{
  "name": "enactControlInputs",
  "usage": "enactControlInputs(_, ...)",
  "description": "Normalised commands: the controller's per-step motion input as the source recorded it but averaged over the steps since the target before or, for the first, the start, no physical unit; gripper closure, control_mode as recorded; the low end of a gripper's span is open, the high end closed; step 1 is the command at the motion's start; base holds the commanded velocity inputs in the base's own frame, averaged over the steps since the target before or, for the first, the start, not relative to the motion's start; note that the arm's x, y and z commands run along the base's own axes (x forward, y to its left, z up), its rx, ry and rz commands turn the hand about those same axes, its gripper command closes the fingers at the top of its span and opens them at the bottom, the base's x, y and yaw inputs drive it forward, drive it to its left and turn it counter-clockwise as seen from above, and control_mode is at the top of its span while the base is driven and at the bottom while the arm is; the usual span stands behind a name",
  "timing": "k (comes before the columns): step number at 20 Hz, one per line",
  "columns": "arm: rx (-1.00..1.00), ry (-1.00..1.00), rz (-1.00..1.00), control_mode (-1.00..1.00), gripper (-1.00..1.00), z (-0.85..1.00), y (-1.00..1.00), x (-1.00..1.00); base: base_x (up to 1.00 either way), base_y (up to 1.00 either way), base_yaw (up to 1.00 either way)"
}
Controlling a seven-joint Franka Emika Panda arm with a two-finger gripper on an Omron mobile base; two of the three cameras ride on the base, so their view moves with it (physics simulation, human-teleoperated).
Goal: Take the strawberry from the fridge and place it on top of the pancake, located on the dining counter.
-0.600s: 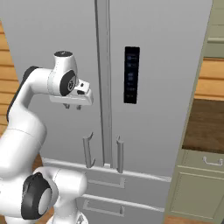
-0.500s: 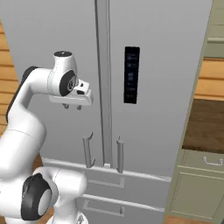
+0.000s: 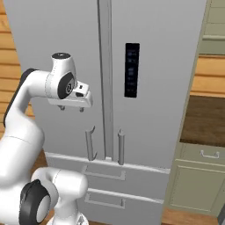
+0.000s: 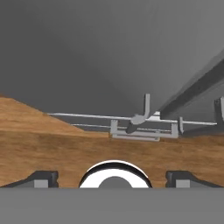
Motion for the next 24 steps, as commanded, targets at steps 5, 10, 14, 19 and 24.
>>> enactControlInputs(5,0.00,0.00,0.00,1.00,-1.00,0.00,0.00,0.00,-0.17,-0.42,-0.01)
enactControlInputs(10,0.00,0.00,0.00,1.00,-1.00,0.00,0.00,0.00,0.00,-0.43,-0.01)
enactControlInputs(14,0.00,0.00,0.00,1.00,-1.00,0.00,0.00,0.00,-0.09,-0.28,-0.09)
enactControlInputs(19,0.00,0.00,0.00,1.00,-1.00,0.00,0.00,0.00,-0.19,-0.09,-0.17)
enactControlInputs(24,0.00,0.00,0.00,1.00,-1.00,0.00,0.00,0.00,-0.33,0.00,-0.13)
